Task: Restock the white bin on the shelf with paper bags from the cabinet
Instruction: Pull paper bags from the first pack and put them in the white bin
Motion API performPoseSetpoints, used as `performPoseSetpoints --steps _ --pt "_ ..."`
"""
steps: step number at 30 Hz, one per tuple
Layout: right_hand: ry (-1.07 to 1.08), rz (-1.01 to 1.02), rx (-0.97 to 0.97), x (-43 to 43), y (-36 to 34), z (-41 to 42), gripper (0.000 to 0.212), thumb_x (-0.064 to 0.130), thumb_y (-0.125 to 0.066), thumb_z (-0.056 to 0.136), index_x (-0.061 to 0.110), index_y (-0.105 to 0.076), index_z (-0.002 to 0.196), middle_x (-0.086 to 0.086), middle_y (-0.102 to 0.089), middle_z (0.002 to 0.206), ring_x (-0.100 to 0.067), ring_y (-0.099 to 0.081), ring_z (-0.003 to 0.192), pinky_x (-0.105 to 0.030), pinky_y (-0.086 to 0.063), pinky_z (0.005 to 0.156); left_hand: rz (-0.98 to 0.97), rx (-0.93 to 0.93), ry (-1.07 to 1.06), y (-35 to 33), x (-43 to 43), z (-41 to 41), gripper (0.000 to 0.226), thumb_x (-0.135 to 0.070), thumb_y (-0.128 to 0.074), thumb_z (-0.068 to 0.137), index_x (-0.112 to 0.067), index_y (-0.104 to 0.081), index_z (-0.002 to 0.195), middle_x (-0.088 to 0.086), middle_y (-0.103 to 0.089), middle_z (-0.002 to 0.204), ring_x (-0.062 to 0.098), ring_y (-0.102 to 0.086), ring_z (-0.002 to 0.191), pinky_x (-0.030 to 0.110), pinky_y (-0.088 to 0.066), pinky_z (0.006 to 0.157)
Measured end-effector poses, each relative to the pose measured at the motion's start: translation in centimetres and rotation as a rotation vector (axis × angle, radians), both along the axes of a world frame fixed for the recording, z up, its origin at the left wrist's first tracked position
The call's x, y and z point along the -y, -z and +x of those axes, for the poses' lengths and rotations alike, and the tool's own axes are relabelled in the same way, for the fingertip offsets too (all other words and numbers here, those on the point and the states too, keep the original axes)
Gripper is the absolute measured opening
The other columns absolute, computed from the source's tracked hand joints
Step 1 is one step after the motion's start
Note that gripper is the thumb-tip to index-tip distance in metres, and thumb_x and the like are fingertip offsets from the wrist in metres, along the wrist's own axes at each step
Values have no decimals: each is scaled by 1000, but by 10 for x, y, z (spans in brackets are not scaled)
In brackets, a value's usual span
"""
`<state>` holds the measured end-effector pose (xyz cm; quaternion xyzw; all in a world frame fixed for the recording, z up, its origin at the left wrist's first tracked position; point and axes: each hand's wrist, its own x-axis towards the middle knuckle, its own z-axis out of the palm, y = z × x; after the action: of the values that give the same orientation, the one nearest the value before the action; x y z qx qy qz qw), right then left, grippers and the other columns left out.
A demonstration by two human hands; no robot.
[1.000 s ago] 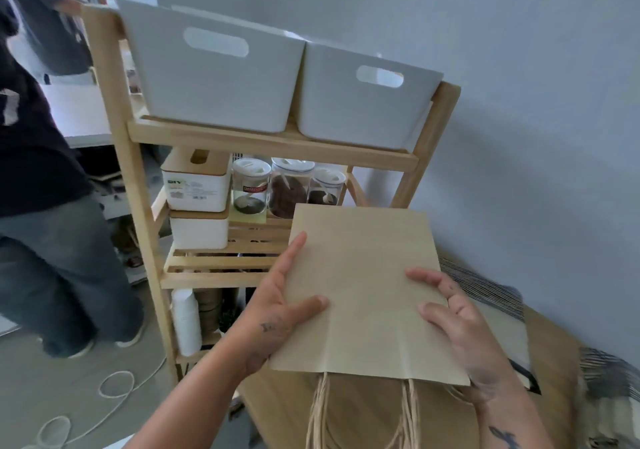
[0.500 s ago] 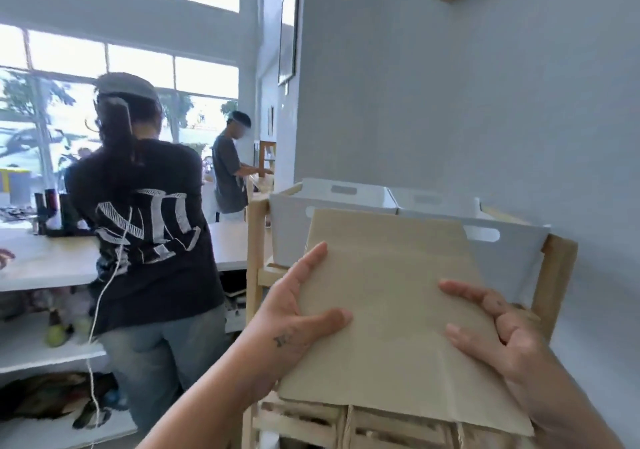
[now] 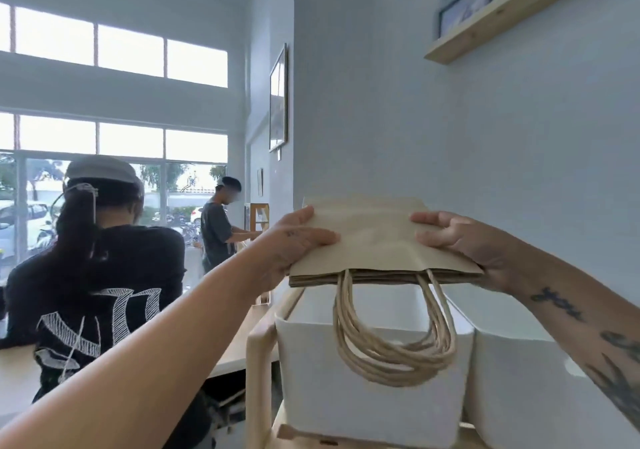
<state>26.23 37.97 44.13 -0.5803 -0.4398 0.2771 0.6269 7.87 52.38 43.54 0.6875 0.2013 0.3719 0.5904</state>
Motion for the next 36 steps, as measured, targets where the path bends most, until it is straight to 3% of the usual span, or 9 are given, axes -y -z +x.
performPoseSetpoints --steps 2,6,8,12,15,18,23,28,36 --pt "35 -52 33 -36 -3 17 27 8 -56 89 17 -53 114 -4 -60 90 -14 -58 67 -20 -54 48 -4 -46 3 -6 -33 17 78 -8 -69 79 -21 -30 145 12 -47 136 25 -62 96 29 -56 71" --pt "69 -241 112 -94 8 47 39 12 -60 87 20 -48 123 -4 -62 104 -20 -60 86 -33 -52 78 82 -194 14 3 -87 52 80 -11 -67 83 -18 -22 148 5 -50 118 25 -57 106 33 -51 91" --pt "82 -358 171 -114 19 57 44 13 -60 87 23 -44 127 -5 -57 117 -20 -59 90 -36 -50 79 148 -296 12 11 -104 65 78 -14 -66 85 -16 -20 148 6 -50 112 26 -56 108 32 -48 94" --pt "51 -523 177 -134 40 72 56 12 -62 86 33 -35 132 -7 -58 115 -20 -61 83 -35 -54 64 325 -454 52 29 -122 83 79 -14 -60 89 -15 -8 148 6 -55 109 17 -56 93 13 -50 68" --pt "50 -574 193 -135 49 82 70 5 -64 83 37 -29 135 -8 -58 107 -26 -62 88 -43 -55 68 405 -582 113 40 -126 91 79 -18 -55 92 -20 1 149 0 -50 112 8 -52 88 2 -45 57" --pt "-3 -672 231 -127 55 83 89 -7 -65 78 39 -21 141 -10 -54 113 -32 -61 101 -55 -51 86 488 -782 175 53 -127 97 86 -30 -57 91 -28 7 149 3 -44 140 18 -47 120 15 -36 89" --pt "-51 -928 377 -124 66 68 116 -12 -68 73 44 5 143 -14 -27 146 -39 -48 117 -60 -46 91 400 -1028 237 53 -124 109 98 -25 -68 83 -36 5 148 3 -35 148 24 -39 131 32 -36 103" --pt "-77 -1099 517 -126 78 62 116 -9 -67 76 37 15 144 -17 -4 155 -47 -35 129 -51 -49 87 256 -1227 286 77 -120 125 110 -17 -70 81 -42 17 143 15 -12 155 40 -38 130 51 -45 98" --pt "-140 -1206 511 -137 85 62 114 -6 -64 80 38 21 142 -17 4 155 -50 -39 126 -45 -49 79 208 -1279 381 91 -128 130 110 -15 -66 85 -41 27 138 14 0 157 38 -39 131 48 -46 98"
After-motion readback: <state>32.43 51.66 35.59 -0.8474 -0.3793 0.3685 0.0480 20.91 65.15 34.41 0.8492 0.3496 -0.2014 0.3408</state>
